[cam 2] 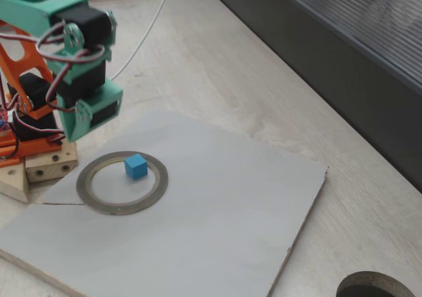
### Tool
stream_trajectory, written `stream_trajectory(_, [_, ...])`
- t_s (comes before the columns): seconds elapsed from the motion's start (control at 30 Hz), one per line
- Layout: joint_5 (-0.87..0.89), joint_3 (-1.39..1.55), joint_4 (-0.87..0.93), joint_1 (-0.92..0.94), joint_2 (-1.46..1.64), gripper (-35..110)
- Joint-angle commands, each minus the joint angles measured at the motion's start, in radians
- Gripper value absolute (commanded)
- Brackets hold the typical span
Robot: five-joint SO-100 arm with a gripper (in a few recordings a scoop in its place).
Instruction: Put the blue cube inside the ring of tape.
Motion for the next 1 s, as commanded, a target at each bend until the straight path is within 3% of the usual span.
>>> stream_trajectory(0.0, [0.006, 0.087, 0.011, 0.011, 0.123, 0])
stream_trajectory(0.27, [0.005, 0.311, 0.008, 0.009, 0.295, 0])
stream_trajectory(0.97, [0.005, 0.394, 0.008, 0.0, 0.407, 0])
